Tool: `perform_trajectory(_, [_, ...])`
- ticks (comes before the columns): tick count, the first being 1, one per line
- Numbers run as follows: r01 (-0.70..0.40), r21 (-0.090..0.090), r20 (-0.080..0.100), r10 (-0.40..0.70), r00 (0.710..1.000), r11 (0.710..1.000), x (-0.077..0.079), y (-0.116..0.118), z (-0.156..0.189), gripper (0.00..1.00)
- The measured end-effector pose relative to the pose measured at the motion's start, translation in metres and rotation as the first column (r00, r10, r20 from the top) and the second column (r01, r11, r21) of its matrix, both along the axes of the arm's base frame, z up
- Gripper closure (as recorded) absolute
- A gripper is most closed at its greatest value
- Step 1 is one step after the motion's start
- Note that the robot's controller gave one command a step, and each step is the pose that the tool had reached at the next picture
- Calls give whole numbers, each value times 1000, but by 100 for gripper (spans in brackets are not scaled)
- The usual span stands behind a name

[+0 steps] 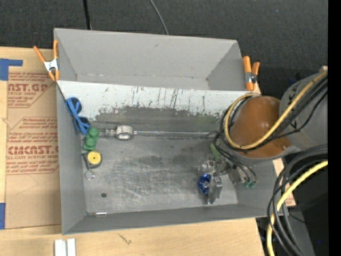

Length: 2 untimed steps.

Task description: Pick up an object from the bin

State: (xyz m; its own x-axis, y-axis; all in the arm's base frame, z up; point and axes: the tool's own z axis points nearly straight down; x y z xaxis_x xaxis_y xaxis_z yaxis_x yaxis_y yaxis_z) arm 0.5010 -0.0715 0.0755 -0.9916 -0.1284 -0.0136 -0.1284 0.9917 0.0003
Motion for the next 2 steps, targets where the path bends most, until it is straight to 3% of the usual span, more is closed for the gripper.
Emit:
perform_trajectory(1, [-413,-4,-7,413,911,911,22,7,92,100])
perform_trajectory(2, [-469,-8,-3,469,883,883,22,14,216,100])
